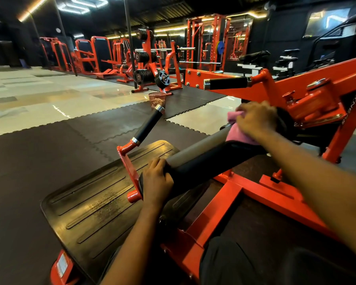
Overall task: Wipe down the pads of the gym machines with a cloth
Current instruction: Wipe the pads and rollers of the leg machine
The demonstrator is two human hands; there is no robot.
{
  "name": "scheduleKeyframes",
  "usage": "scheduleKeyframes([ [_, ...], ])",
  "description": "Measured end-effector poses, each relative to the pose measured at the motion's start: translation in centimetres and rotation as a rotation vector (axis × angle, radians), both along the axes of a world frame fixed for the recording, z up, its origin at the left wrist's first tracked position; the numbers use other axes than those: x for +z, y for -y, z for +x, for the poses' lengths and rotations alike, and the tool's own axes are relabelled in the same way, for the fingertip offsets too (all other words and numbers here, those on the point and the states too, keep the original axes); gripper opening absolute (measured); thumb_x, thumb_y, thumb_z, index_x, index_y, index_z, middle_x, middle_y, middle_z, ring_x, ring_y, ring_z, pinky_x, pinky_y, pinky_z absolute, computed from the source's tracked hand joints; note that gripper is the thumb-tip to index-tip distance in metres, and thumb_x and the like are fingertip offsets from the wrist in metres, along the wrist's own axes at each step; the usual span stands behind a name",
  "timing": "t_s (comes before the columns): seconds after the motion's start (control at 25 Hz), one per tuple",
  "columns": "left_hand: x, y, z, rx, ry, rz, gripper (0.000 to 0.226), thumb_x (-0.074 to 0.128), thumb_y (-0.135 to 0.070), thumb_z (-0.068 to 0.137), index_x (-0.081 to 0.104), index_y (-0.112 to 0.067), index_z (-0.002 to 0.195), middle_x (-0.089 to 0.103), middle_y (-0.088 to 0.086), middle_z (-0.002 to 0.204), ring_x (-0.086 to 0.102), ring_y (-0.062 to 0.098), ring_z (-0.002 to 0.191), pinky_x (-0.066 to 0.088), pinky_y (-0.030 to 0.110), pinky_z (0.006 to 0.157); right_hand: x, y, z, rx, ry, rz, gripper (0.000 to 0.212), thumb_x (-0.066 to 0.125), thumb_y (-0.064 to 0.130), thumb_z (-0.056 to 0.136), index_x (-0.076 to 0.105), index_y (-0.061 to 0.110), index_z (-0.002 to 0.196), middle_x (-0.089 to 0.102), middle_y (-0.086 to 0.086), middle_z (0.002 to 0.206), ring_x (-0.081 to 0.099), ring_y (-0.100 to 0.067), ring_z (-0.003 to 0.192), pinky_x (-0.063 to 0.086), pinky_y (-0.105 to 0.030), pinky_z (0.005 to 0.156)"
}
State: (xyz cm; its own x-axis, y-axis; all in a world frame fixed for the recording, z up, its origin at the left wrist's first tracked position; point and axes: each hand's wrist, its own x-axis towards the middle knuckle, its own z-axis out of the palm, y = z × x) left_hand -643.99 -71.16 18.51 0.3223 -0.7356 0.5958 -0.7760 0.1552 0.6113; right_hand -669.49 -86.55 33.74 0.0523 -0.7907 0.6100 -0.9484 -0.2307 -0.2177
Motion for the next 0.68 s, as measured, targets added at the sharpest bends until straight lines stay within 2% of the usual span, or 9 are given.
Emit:
scheduleKeyframes([
  [0.12, -0.1, -0.8, -0.2, -0.068, -0.100, -0.018, 0.029, 0.053, 0.008, 0.089, 0.067, -0.006, 0.109, 0.063, 0.005, 0.109, 0.054, 0.011, 0.100, 0.047, 0.017, 0.083, -3.7, -4.2, 7.5, 0.206, -0.122, 0.038, 0.027, 0.055, 0.038, 0.092, 0.072, 0.030, 0.111, 0.069, -0.004, 0.111, 0.056, -0.029, 0.105, 0.044, -0.040, 0.090],
  [0.24, 1.3, -0.4, 1.5, -0.118, -0.166, -0.009, 0.029, 0.048, 0.009, 0.090, 0.066, -0.010, 0.102, 0.066, 0.004, 0.097, 0.063, 0.017, 0.091, 0.050, 0.023, 0.077, -6.7, -6.6, 12.7, 0.372, -0.190, 0.043, 0.029, 0.054, 0.043, 0.090, 0.069, 0.033, 0.113, 0.070, 0.001, 0.109, 0.059, -0.026, 0.101, 0.044, -0.040, 0.090],
  [0.36, 4.4, 2.5, 2.9, -0.197, -0.277, 0.030, 0.021, 0.043, -0.002, 0.100, 0.059, -0.011, 0.108, 0.068, 0.009, 0.093, 0.067, 0.024, 0.078, 0.057, 0.037, 0.067, -6.4, -5.8, 13.4, 0.444, 0.044, 0.044, 0.032, 0.061, 0.038, 0.085, 0.062, 0.033, 0.117, 0.069, 0.000, 0.108, 0.062, -0.028, 0.100, 0.049, -0.043, 0.089],
  [0.4, 5.7, 3.7, 2.9, -0.217, -0.341, 0.047, 0.016, 0.042, -0.013, 0.104, 0.058, -0.012, 0.109, 0.067, 0.011, 0.093, 0.068, 0.026, 0.075, 0.058, 0.040, 0.063, -6.1, -5.4, 13.3, 0.463, 0.153, 0.035, 0.038, 0.064, 0.035, 0.083, 0.057, 0.032, 0.120, 0.068, -0.001, 0.111, 0.063, -0.028, 0.101, 0.051, -0.044, 0.089],
  [0.52, 10.3, 6.1, 2.2, -0.236, -0.494, 0.224, 0.028, 0.042, -0.041, 0.105, 0.050, -0.016, 0.116, 0.067, 0.012, 0.098, 0.069, 0.029, 0.077, 0.057, 0.041, 0.061, -4.8, -5.6, 12.8, 0.521, 0.469, 0.108, 0.065, 0.079, 0.022, 0.075, 0.050, 0.025, 0.133, 0.062, -0.004, 0.120, 0.061, -0.023, 0.107, 0.052, -0.039, 0.089],
  [0.6, 13.4, 6.6, 2.4, -0.263, -0.523, 0.383, 0.027, 0.051, -0.041, 0.102, 0.043, -0.024, 0.121, 0.066, 0.010, 0.097, 0.069, 0.026, 0.077, 0.057, 0.039, 0.059, -3.3, -5.7, 12.3, 0.556, 0.615, 0.168, 0.077, 0.086, 0.014, 0.068, 0.051, 0.022, 0.136, 0.058, -0.002, 0.125, 0.055, -0.011, 0.108, 0.051, -0.032, 0.092],
  [0.68, 16.2, 6.3, 2.7, -0.297, -0.452, 0.481, 0.022, 0.061, -0.030, 0.097, 0.051, -0.023, 0.115, 0.067, 0.012, 0.094, 0.068, 0.025, 0.076, 0.058, 0.037, 0.056, -1.8, -6.0, 11.9, 0.583, 0.672, 0.222, 0.088, 0.092, 0.014, 0.063, 0.048, 0.018, 0.140, 0.050, 0.003, 0.132, 0.047, -0.001, 0.112, 0.047, -0.023, 0.097],
])
